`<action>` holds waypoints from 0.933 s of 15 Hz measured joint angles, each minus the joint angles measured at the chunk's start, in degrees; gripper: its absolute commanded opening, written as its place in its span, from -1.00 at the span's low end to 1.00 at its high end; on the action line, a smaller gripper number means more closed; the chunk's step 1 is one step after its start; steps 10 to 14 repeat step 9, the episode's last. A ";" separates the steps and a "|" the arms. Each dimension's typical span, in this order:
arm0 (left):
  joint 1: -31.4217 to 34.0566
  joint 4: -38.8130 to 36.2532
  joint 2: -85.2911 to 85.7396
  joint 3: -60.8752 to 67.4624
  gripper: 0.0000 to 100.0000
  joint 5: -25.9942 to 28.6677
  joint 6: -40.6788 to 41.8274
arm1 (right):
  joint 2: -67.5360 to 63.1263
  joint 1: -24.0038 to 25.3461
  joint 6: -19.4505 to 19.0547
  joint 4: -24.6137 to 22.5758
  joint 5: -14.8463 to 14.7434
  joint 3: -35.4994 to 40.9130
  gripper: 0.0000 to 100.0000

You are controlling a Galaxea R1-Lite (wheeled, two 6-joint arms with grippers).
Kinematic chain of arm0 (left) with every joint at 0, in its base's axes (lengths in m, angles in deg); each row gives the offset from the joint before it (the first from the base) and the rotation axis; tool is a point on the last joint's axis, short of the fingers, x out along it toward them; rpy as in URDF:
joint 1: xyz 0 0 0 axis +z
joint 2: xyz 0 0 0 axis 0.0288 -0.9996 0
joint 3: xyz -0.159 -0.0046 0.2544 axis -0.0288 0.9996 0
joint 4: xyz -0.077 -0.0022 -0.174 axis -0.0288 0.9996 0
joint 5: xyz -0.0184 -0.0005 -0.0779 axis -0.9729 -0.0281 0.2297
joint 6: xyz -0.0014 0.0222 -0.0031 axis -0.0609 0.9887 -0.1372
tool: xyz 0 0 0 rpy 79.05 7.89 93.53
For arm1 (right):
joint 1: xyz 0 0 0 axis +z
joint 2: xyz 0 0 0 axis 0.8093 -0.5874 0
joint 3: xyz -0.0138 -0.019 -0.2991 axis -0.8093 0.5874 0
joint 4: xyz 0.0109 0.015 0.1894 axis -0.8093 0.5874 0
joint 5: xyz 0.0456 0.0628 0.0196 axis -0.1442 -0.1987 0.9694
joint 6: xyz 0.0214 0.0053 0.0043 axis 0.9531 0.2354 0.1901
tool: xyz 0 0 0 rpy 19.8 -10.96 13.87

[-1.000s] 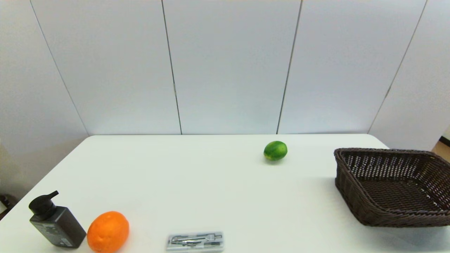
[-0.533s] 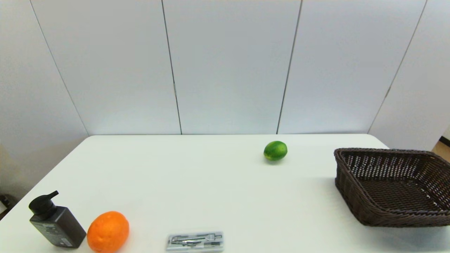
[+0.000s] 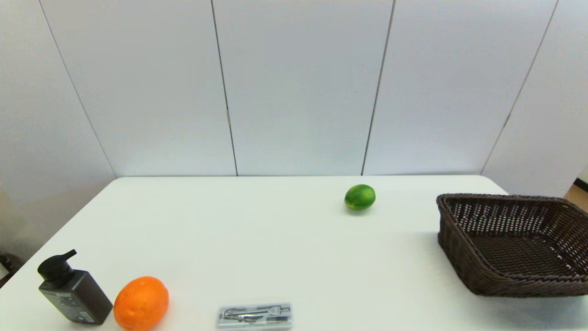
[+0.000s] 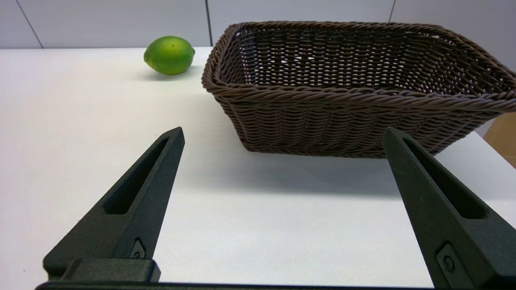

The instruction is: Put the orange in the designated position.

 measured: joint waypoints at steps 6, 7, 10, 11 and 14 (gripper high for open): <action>0.00 0.00 0.00 0.00 1.00 0.00 0.00 | 0.00 -0.02 0.60 -0.04 -0.41 0.00 1.00; 0.00 0.00 0.00 0.00 1.00 0.00 0.00 | 0.00 -0.02 0.60 -0.04 -0.46 0.00 1.00; 0.00 0.00 0.00 0.00 1.00 0.02 -0.01 | 0.00 -0.02 0.57 -0.06 -0.44 0.00 1.00; 0.00 0.00 0.00 0.00 1.00 0.02 -0.01 | 0.00 -0.02 0.57 -0.06 -0.44 0.00 1.00; 0.00 0.00 0.00 0.00 1.00 0.02 -0.01 | 0.00 -0.02 0.57 -0.06 -0.44 0.00 1.00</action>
